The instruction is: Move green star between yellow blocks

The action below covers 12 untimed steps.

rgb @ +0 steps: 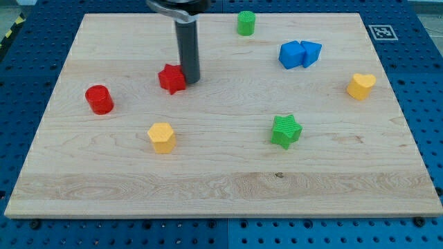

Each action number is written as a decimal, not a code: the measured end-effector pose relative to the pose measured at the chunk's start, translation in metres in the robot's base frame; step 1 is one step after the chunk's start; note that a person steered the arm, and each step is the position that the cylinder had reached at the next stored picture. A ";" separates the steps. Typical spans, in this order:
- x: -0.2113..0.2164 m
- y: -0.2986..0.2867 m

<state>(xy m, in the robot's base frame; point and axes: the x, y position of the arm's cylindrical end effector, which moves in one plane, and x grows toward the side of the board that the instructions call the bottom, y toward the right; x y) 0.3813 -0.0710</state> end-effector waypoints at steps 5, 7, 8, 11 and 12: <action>0.140 0.056; 0.185 0.160; 0.186 0.163; 0.179 0.208; 0.156 0.208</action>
